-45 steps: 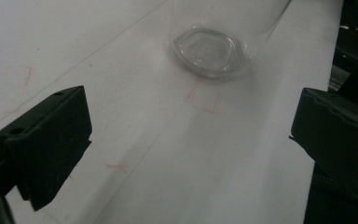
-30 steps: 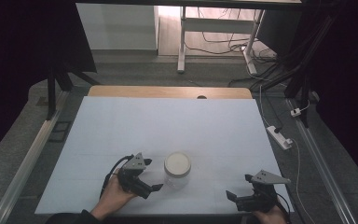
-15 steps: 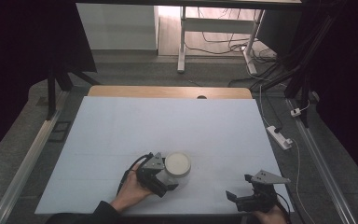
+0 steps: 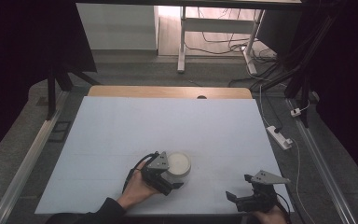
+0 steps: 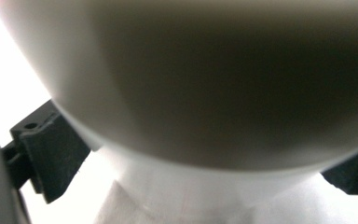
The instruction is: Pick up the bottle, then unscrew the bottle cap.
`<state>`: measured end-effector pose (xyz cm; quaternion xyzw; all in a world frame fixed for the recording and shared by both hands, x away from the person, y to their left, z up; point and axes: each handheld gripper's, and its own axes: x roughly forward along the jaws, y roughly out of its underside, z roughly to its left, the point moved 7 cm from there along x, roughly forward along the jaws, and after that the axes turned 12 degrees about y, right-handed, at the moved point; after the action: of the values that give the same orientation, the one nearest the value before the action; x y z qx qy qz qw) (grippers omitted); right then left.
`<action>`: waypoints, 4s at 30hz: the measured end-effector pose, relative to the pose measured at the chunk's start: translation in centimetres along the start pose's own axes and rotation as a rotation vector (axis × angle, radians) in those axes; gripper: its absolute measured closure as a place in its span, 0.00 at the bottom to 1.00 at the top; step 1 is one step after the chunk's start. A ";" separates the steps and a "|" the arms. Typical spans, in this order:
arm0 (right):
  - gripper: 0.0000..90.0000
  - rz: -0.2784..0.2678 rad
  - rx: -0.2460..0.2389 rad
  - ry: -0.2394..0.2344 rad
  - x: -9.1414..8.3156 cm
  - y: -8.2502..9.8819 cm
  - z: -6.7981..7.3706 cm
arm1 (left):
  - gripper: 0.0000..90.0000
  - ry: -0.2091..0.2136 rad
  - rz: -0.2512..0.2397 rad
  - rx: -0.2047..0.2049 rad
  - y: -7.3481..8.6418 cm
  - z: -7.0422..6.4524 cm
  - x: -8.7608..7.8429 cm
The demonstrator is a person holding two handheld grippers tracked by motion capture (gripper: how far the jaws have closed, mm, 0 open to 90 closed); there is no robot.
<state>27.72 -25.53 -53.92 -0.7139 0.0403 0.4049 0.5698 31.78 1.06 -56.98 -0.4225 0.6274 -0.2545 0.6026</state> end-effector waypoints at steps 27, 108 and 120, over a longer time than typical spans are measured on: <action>0.00 0.001 -0.002 -0.003 0.0 0.0 0.0 | 0.07 0.029 -0.022 -0.016 -0.8 0.1 -0.2; 0.00 -0.094 -0.032 -0.100 -0.8 -2.7 2.7 | 0.08 -0.076 -0.058 -0.062 -3.0 2.4 -6.1; 0.00 -0.144 -0.076 -0.180 -0.3 -4.4 4.9 | 0.08 -0.062 -0.052 -0.060 -3.2 2.1 -5.8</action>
<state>27.17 -19.96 -50.37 -0.6968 -0.0779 0.4266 0.5713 34.06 4.65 -51.52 -0.4643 0.6045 -0.2380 0.6020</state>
